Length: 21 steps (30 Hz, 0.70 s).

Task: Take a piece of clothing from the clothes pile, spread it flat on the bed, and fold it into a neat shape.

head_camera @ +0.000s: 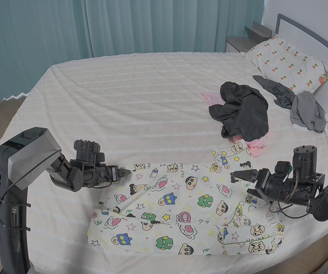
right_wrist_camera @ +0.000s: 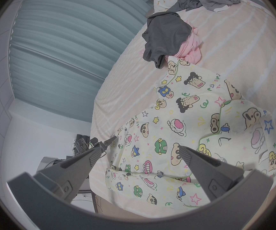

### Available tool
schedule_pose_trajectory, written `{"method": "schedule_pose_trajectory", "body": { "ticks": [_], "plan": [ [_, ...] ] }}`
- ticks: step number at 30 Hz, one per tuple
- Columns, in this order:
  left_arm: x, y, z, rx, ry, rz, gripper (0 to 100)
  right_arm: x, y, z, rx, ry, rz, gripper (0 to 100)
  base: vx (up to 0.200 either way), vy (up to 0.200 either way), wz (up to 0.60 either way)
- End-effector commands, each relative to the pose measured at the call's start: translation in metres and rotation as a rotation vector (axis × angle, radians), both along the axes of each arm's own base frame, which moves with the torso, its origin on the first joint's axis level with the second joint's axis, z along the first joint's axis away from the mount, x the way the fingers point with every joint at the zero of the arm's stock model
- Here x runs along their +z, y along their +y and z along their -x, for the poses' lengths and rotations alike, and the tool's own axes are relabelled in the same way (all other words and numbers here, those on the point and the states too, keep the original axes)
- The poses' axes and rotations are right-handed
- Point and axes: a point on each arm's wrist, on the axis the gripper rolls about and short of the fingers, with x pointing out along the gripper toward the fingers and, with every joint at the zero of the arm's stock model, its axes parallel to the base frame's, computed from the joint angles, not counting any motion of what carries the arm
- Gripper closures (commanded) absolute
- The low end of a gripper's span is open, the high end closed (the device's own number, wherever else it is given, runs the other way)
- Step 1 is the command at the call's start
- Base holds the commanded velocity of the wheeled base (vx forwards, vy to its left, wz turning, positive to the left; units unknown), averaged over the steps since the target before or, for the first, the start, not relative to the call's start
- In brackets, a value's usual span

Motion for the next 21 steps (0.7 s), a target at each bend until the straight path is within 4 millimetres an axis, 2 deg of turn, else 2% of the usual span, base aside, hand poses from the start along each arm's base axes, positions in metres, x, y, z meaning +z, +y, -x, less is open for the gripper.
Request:
{"method": "schedule_pose_trajectory", "body": {
  "ticks": [1,9,16,17,21],
  "plan": [
    [-0.003,-0.004,0.005,-0.012,0.018,-0.002,100,-0.001,0.000,-0.001,0.000,0.002,0.000,0,0.000,0.000,0.00],
    [0.000,-0.004,0.005,-0.011,0.014,-0.002,100,-0.004,-0.002,-0.003,-0.009,0.013,0.004,0,0.000,0.000,0.00],
    [0.020,0.000,0.002,0.042,-0.046,-0.025,100,-0.008,-0.005,-0.006,-0.023,0.024,0.013,0,0.000,0.000,0.00],
    [0.029,0.000,0.000,0.063,-0.073,-0.030,100,-0.008,-0.006,-0.007,-0.023,0.023,0.014,0,0.000,0.000,0.00],
    [0.043,-0.001,-0.008,0.085,-0.123,-0.032,100,-0.008,-0.006,-0.007,-0.024,0.022,0.016,0,0.000,0.000,0.00]
  ]
}}
